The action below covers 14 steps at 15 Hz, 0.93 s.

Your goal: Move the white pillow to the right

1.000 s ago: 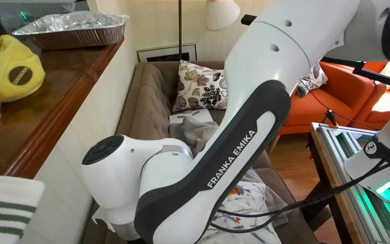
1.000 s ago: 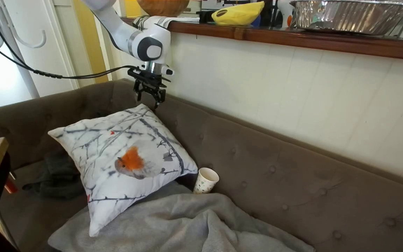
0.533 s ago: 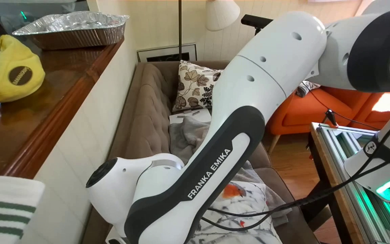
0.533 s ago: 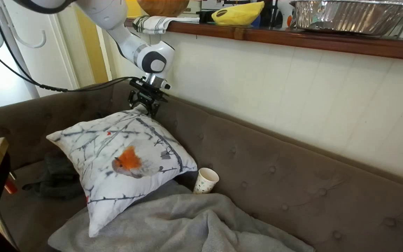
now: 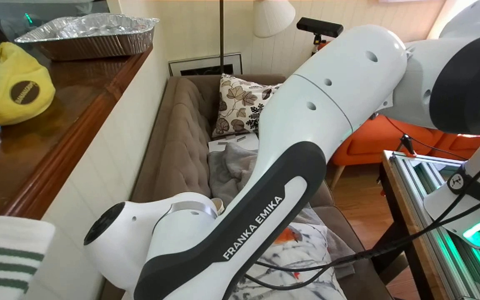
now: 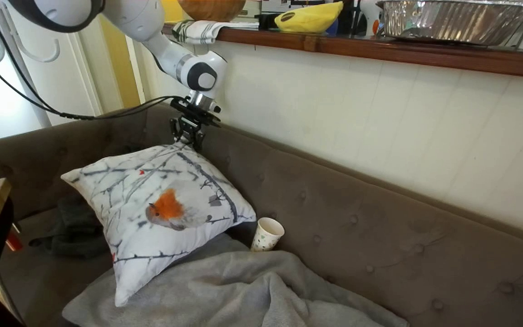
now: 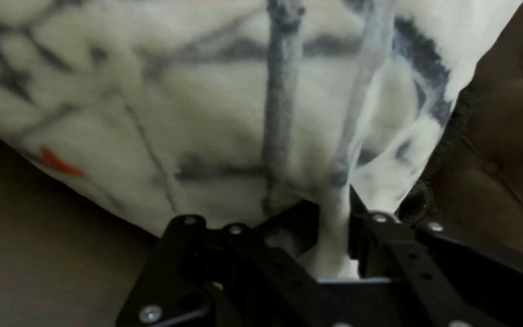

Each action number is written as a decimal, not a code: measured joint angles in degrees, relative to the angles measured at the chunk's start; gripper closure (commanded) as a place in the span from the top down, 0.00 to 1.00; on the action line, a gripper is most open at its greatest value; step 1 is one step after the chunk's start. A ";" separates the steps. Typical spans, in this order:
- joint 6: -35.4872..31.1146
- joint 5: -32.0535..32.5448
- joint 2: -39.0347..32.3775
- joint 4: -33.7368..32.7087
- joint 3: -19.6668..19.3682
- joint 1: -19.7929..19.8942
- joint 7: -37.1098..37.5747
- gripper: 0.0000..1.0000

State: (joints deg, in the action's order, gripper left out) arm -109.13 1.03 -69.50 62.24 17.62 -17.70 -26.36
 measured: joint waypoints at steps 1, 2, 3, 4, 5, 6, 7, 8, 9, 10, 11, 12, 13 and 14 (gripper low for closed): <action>-0.01 0.52 0.41 -0.12 -0.27 -0.54 0.36 0.00; -0.12 1.10 1.05 -0.05 -0.58 -1.08 0.99 0.00; -0.56 1.60 1.91 0.38 -0.88 -1.53 1.84 0.01; -1.59 2.04 3.11 1.47 -1.23 -1.89 2.97 0.01; -3.25 2.49 4.59 3.22 -1.63 -2.10 4.33 0.01; -5.44 2.89 6.29 5.58 -2.05 -2.19 5.80 0.01; -7.99 3.32 8.16 8.31 -2.52 -2.21 7.53 0.01; -10.53 3.70 10.00 11.08 -3.04 -2.27 9.46 0.01; -13.06 3.92 11.86 13.93 -3.65 -2.39 11.71 0.01; -15.38 4.00 13.68 16.74 -4.26 -2.51 14.13 0.01; -17.48 4.00 15.58 19.63 -4.91 -2.66 16.84 0.01; -19.35 4.00 17.41 22.38 -5.53 -2.81 19.50 0.01; -21.31 4.00 19.27 25.16 -6.14 -2.97 22.25 0.01; -23.27 4.00 21.09 27.86 -6.77 -3.17 24.88 0.01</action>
State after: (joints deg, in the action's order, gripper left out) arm -132.41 5.04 -48.40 90.10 10.85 -20.87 -1.48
